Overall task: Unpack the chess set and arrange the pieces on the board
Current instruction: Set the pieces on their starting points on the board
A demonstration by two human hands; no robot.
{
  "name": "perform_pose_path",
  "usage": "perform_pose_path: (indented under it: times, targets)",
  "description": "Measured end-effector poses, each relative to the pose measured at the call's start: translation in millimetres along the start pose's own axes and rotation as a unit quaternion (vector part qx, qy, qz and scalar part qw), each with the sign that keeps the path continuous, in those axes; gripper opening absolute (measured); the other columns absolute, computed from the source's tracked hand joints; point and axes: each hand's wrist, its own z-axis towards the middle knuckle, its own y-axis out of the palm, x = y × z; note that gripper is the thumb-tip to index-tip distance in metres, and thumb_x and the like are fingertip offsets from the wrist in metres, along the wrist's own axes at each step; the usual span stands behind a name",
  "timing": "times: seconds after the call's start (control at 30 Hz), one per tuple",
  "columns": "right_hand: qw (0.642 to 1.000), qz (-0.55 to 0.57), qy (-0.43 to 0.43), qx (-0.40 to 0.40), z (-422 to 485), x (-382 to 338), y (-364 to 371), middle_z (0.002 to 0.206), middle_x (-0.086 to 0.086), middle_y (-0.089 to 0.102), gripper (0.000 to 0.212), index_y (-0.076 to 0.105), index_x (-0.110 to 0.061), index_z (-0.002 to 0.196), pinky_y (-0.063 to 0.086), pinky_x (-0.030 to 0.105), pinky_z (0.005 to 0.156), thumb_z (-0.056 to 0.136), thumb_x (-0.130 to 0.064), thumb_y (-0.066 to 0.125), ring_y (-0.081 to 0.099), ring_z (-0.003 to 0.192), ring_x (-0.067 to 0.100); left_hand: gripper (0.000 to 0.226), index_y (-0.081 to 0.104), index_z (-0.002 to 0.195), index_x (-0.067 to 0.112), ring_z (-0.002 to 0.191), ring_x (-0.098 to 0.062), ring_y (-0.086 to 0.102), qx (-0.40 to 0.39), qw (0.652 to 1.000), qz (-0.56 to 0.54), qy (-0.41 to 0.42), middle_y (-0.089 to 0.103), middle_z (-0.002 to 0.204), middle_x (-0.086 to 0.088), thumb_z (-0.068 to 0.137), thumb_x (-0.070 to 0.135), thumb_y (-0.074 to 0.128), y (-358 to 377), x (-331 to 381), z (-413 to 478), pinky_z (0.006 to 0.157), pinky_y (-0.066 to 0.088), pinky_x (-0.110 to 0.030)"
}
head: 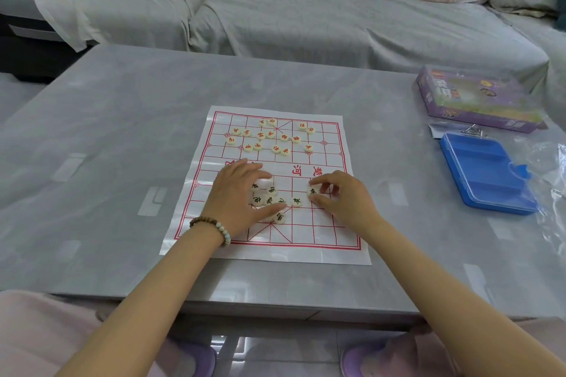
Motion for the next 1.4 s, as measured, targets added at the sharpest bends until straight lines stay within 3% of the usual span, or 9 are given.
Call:
perform_pose_path:
  times: [0.13,0.27,0.37,0.57,0.8,0.97,1.1,1.27,1.4]
  targets:
    - [0.999,0.009,-0.044,0.004,-4,-9,-6,0.099,-0.013,0.058,0.03,0.063,-0.032,0.112,0.041,0.02,0.08,0.082,-0.037,0.066,0.049,0.086,0.005,0.105,0.025,0.141,0.036,0.142,-0.016,0.006,-0.031,0.999,0.035,-0.003,0.018,0.153,0.009,0.055,0.093,0.01,-4,-8,-1,0.115,0.004,-0.041]
    - [0.988,-0.087,-0.112,-0.054,-6,-21,-5,0.114,-0.009,0.058,0.032,0.063,-0.031,0.116,0.035,0.026,0.093,0.084,-0.038,0.064,0.046,0.096,0.005,0.111,0.01,0.144,0.038,0.143,-0.021,-0.005,-0.092,0.988,0.124,0.012,0.0,0.156,0.008,0.049,0.089,-0.016,6,-10,1,0.114,-0.002,-0.047]
    - [0.981,-0.138,-0.119,-0.063,-3,-22,-3,0.115,-0.009,0.058,0.03,0.064,-0.032,0.115,0.031,0.026,0.095,0.086,-0.038,0.062,0.046,0.108,0.01,0.097,0.004,0.145,0.038,0.143,-0.02,-0.008,-0.102,0.987,0.12,0.03,-0.005,0.156,0.009,0.06,0.083,-0.011,12,-9,-2,0.115,-0.004,-0.043]
    - [0.984,-0.138,-0.103,-0.038,9,-24,-1,0.108,-0.008,0.06,0.024,0.067,-0.031,0.104,0.032,0.028,0.094,0.082,-0.041,0.065,0.049,0.103,0.011,0.076,-0.004,0.144,0.039,0.142,-0.013,-0.01,-0.111,0.985,0.099,0.088,-0.006,0.155,0.012,0.076,0.071,0.002,9,-11,-16,0.112,-0.01,-0.03]
    - [0.98,-0.16,-0.111,-0.048,19,-32,-3,0.117,-0.006,0.057,0.028,0.066,-0.03,0.106,0.03,0.03,0.096,0.082,-0.043,0.064,0.046,0.11,0.013,0.073,0.003,0.144,0.039,0.142,-0.007,-0.006,-0.14,0.979,0.072,0.133,-0.003,0.154,0.016,0.077,0.067,0.003,2,-8,-28,0.106,-0.013,-0.021]
    - [0.984,-0.133,-0.103,-0.061,24,-35,-2,0.12,-0.006,0.057,0.029,0.066,-0.03,0.108,0.028,0.033,0.1,0.082,-0.042,0.066,0.044,0.115,0.014,0.063,0.003,0.144,0.042,0.142,-0.007,0.0,-0.133,0.98,0.054,0.137,0.0,0.154,0.016,0.087,0.062,0.02,0,-4,-30,0.109,-0.006,-0.023]
    - [0.987,-0.1,-0.092,-0.081,29,-36,-3,0.12,-0.007,0.057,0.022,0.069,-0.029,0.103,0.027,0.035,0.102,0.082,-0.037,0.068,0.043,0.116,0.014,0.057,0.018,0.143,0.041,0.142,-0.006,0.0,-0.141,0.978,0.062,0.139,0.004,0.154,0.016,0.09,0.061,0.023,3,-2,-30,0.11,-0.007,-0.024]
    - [0.992,-0.052,-0.085,-0.072,35,-42,9,0.103,-0.007,0.064,0.02,0.071,-0.027,0.093,0.042,0.043,0.095,0.077,-0.038,0.072,0.05,0.095,0.009,0.088,0.023,0.143,0.035,0.141,-0.008,0.013,-0.081,0.992,0.025,0.091,0.017,0.153,0.013,0.072,0.078,-0.006,-8,-21,-23,0.112,0.004,-0.026]
    - [0.993,-0.019,-0.078,-0.086,37,-49,14,0.101,-0.008,0.065,0.025,0.07,-0.024,0.095,0.041,0.038,0.093,0.075,-0.041,0.073,0.051,0.09,0.006,0.085,0.034,0.141,0.028,0.14,-0.007,0.018,-0.049,0.998,-0.008,0.03,0.028,0.15,0.009,0.077,0.071,-0.003,-18,-44,-15,0.112,0.007,-0.025]
